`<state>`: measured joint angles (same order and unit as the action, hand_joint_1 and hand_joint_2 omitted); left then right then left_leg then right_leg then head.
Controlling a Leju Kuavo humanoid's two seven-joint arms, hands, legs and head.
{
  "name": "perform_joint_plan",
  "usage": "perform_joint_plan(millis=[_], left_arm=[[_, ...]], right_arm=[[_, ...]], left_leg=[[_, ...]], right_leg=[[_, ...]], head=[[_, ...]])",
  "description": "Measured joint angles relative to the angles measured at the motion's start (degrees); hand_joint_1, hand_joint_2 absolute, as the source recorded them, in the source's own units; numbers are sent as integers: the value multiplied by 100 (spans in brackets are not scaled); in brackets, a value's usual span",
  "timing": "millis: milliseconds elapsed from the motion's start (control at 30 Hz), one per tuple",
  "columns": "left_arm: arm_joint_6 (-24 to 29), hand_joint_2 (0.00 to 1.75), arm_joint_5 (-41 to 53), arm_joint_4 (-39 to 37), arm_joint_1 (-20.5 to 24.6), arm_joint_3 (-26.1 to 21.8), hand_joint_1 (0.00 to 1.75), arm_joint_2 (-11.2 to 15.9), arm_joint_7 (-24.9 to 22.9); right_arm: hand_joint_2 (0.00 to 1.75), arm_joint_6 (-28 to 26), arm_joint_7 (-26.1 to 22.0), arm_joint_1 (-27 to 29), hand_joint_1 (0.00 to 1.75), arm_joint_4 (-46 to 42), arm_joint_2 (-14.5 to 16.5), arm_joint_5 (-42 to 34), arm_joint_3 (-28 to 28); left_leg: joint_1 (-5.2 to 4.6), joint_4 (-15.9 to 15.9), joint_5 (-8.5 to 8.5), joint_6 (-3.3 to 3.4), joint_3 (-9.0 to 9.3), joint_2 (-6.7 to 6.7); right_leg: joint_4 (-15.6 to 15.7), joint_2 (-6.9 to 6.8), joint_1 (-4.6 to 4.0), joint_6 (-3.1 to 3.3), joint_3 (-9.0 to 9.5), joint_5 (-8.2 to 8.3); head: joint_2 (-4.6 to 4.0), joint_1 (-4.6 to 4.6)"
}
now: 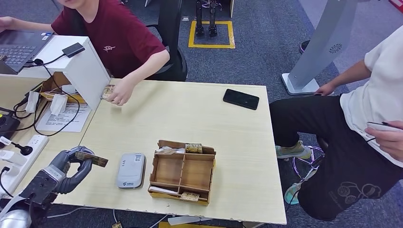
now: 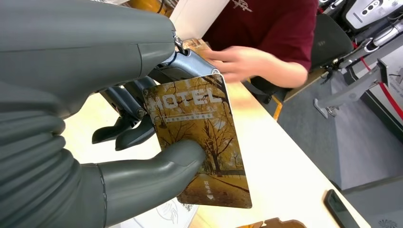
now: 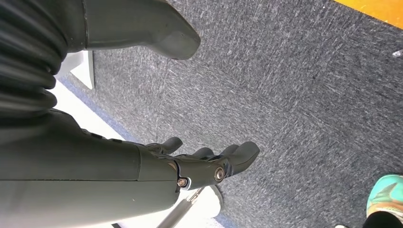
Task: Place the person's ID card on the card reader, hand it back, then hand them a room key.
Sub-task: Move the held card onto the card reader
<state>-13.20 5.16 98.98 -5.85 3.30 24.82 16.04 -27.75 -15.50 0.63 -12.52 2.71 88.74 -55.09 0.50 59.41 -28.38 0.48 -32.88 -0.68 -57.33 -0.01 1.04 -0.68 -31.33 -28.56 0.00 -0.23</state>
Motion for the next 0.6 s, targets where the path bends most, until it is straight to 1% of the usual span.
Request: perform_joint_plan(millis=[167,233,300,367,500,600], left_arm=[[-3,175,14,58,-35,-13,175,-8,-18],[10,175,126,62,-35,-13,175,-11,-118],[100,175,415,58,-26,-9,175,-37,-321],[339,175,914,30,4,34,175,-88,-554],[1082,175,2266,-179,112,313,175,-219,-925],[1464,175,2899,-442,219,524,175,-353,-1144]], right_arm=[[175,-10,0,-1,0,0,0,0,-12],[175,-12,1,-1,0,0,0,0,-12],[175,-15,2,-5,0,0,0,0,-14],[175,-17,19,-11,0,0,1,0,-19],[175,-10,91,-18,0,0,5,0,-21],[175,-2,145,-18,0,0,11,0,-20]], left_leg=[[0,0,1,1,0,-1],[-1,0,1,1,0,-1],[-1,0,1,1,0,-1],[-1,1,1,1,0,-1],[-2,1,1,1,0,-1],[-2,1,1,1,1,-1]], right_leg=[[0,-1,0,0,1,1],[0,-1,1,0,0,1],[0,-1,1,0,-1,1],[1,-1,1,0,-2,1],[1,-1,2,0,-2,1],[1,-2,2,0,-2,2]], head=[[1,0],[2,0],[2,-1],[1,-1],[1,2],[0,1]])
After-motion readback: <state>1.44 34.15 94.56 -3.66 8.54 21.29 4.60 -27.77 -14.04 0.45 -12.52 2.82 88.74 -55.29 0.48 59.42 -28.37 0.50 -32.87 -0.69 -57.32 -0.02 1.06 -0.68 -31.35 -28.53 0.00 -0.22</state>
